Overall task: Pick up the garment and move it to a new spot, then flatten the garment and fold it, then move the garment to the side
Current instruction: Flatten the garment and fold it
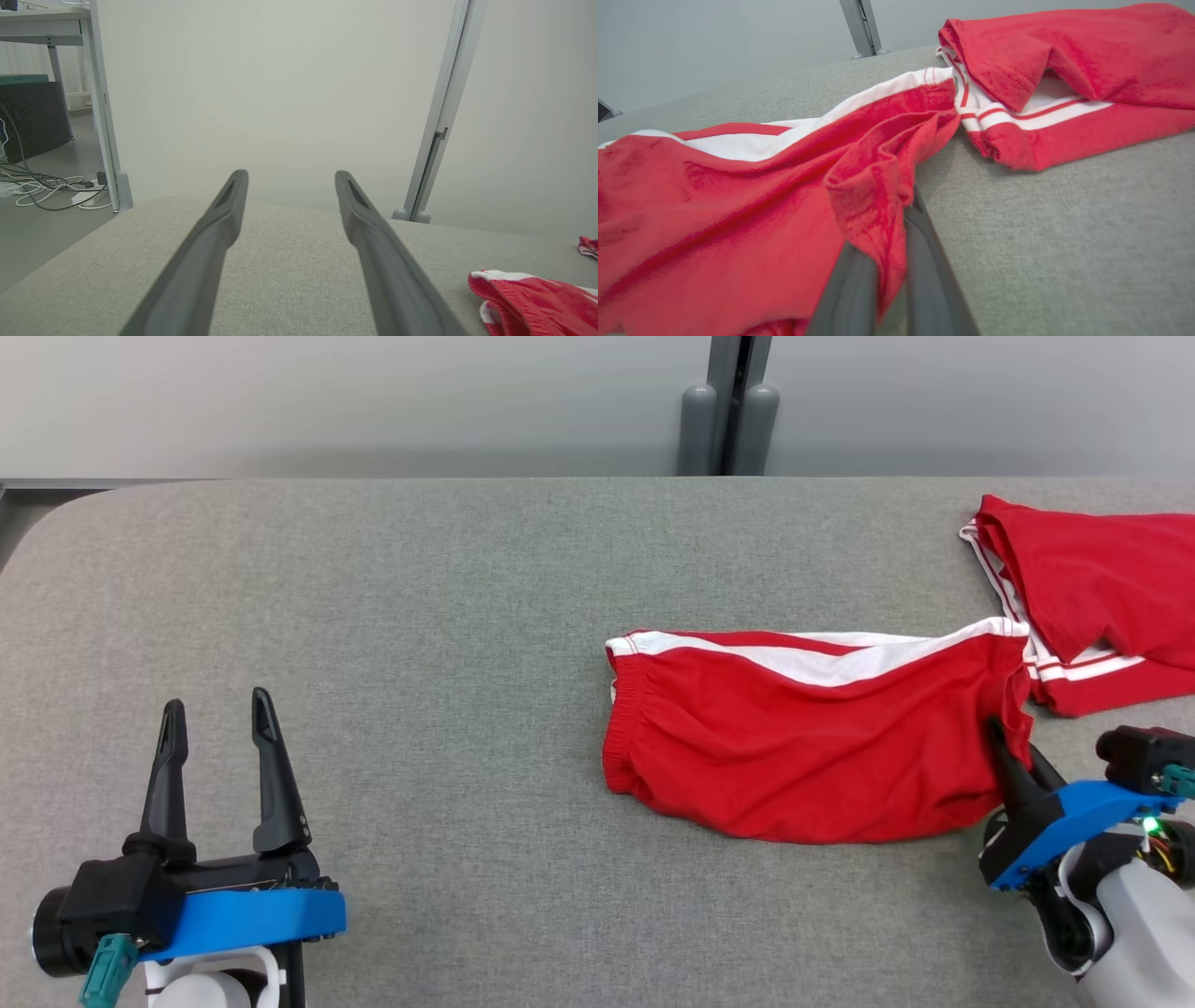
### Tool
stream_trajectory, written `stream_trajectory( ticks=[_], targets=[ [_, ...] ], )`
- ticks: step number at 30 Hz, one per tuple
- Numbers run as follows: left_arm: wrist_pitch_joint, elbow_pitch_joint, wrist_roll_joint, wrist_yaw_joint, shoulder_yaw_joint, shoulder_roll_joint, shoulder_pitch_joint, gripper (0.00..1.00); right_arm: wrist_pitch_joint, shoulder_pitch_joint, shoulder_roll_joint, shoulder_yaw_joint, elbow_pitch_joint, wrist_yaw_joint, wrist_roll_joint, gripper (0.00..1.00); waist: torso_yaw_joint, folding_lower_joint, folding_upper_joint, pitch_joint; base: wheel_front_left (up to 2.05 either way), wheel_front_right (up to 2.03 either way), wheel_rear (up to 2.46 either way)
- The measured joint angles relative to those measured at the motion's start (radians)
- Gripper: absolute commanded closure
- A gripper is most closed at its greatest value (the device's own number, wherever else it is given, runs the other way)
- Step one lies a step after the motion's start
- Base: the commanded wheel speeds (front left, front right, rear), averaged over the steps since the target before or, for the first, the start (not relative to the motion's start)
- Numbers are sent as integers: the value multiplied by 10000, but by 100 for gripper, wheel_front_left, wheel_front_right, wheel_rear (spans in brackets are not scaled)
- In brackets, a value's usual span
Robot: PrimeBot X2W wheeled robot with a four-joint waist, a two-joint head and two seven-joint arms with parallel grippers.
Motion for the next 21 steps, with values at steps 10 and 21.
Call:
stream_trajectory(
  ticks=[10,21],
  targets=[
    [-2,102,-21,2,-278,0,22,0,366,-642,798,-320,-978,-2,-796,100,363,0,0,-205,0,0,0],
    [-2,161,-190,46,-546,2,-3,0,892,-1576,1868,182,-1390,-2,-1653,100,1011,0,0,-228,0,0,0]
  ],
)
